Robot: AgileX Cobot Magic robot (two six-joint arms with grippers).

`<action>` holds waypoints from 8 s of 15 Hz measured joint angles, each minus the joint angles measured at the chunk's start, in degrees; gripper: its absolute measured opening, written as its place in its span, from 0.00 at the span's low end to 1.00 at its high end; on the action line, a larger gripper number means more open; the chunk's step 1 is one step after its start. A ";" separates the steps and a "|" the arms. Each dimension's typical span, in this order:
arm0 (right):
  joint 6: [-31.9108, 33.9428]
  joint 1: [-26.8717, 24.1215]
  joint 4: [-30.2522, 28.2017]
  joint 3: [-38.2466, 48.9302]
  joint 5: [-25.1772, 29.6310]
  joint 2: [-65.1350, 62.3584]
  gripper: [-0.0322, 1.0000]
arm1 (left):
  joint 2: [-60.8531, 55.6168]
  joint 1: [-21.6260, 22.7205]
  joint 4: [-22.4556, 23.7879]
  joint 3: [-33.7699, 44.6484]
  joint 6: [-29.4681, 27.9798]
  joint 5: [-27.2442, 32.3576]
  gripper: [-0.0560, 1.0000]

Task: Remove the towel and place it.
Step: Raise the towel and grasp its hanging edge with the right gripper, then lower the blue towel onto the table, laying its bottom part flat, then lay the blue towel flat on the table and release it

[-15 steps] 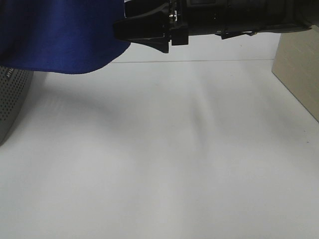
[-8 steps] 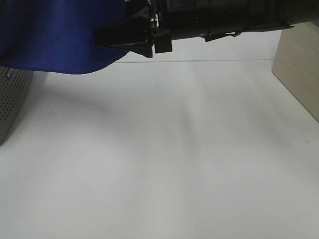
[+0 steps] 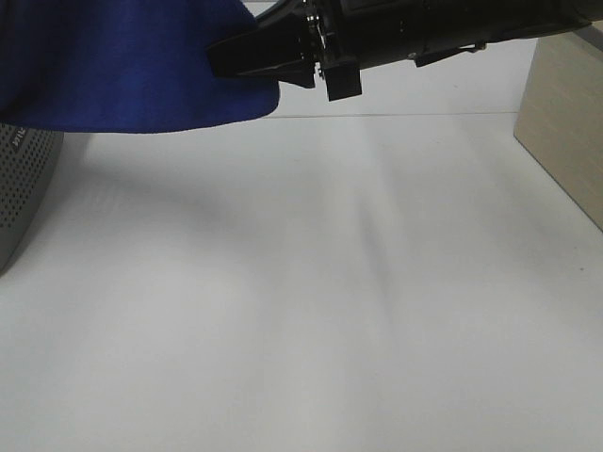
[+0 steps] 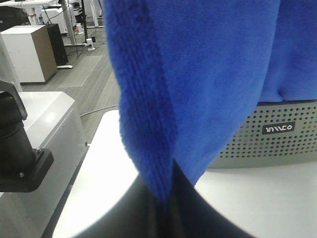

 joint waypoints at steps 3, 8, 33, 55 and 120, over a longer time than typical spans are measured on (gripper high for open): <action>3.38 0.00 -0.40 0.00 0.40 0.00 0.05 | 0.00 0.00 -2.12 0.00 0.00 0.00 0.05; 25.67 -0.17 -5.56 -2.64 -3.27 0.06 0.05 | 0.00 0.00 -5.84 0.00 -4.81 0.00 0.05; 84.51 -0.17 -85.89 -48.47 -20.74 -6.65 0.05 | 16.84 18.16 -7.10 -9.34 -48.87 -37.36 0.05; 85.71 -0.17 -85.43 -48.47 -59.82 7.39 0.05 | 43.20 29.11 -11.63 -37.64 -40.28 -50.42 0.05; 92.99 -0.57 -57.12 10.49 4.13 -34.15 0.05 | -14.84 28.07 -70.07 31.91 -44.86 39.13 0.05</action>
